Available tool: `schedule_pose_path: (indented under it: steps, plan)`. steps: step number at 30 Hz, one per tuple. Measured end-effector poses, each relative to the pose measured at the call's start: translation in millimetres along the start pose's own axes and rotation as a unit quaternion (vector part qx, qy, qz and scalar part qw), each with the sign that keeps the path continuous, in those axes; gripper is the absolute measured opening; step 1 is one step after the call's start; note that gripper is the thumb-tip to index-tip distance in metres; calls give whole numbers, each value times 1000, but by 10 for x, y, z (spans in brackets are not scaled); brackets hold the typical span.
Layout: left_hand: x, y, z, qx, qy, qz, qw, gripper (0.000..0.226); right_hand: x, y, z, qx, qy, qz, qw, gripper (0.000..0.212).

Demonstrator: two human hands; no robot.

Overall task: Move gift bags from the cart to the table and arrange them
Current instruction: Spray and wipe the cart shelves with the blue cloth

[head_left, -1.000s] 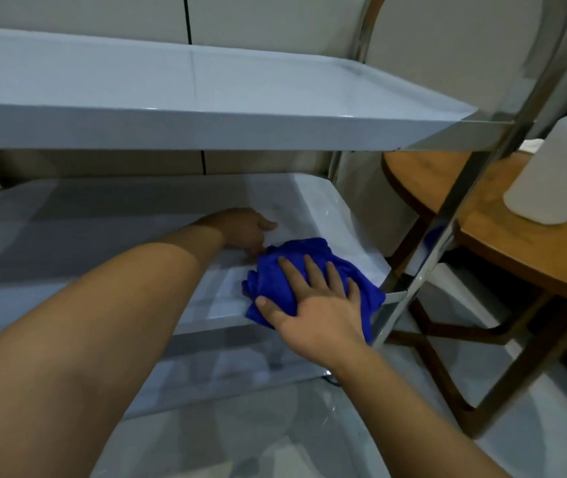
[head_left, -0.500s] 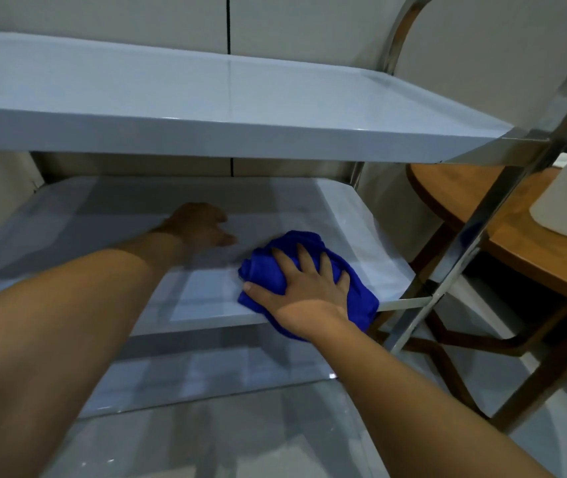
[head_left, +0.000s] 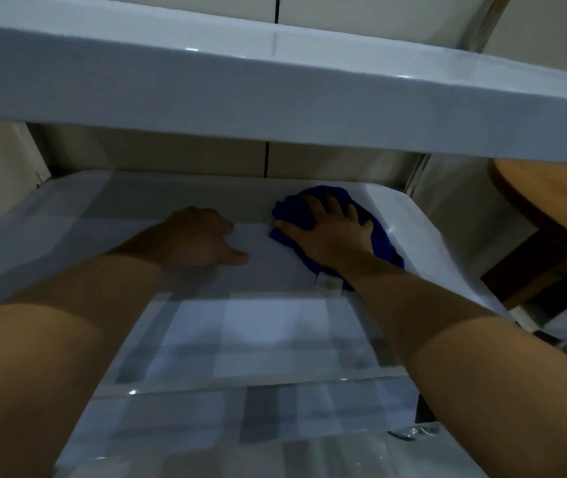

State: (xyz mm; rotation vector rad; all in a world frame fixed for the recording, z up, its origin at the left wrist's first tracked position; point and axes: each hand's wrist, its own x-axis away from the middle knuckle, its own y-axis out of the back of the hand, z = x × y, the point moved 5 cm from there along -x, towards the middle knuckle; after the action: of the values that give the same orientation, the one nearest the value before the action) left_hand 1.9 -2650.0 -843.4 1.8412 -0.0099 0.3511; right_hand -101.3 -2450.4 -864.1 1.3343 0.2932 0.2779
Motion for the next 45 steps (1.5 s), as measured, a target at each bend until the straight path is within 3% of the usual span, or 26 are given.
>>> schedule_pose_path:
  steps: [7,12,18,22,27,31,34,39,42,45]
  plan:
    - [-84,-33,-6,-40,-5,21,999,88,-857,-35,71,1,-13,-14,1000,100]
    - [-4,3,-46,-55,-2,30,998,84,-836,-35,101,6,-26,-1,1000,97]
    - [91,37,-114,-75,10,60,995,84,-9,-52,302,2,3,28,1000,94]
    - [109,79,-78,-75,-3,48,996,62,797,-16,441,12,24,57,998,86]
    - [203,129,-81,-121,-8,62,991,84,1718,59,638,23,39,59,997,84]
    - [257,129,-117,-118,-9,80,990,85,2088,-4,965,30,37,90,995,80]
    - [271,158,-99,-93,-15,65,993,77,2031,-51,1193,27,52,95,994,80]
    - [248,199,68,15,-23,5,1000,34,1704,-106,1385,20,89,66,994,86]
    - [383,307,226,69,-25,-54,996,37,1405,-144,1468,19,98,37,994,90]
    - [581,423,594,73,-12,-106,992,40,1040,-237,1612,2,84,55,995,94]
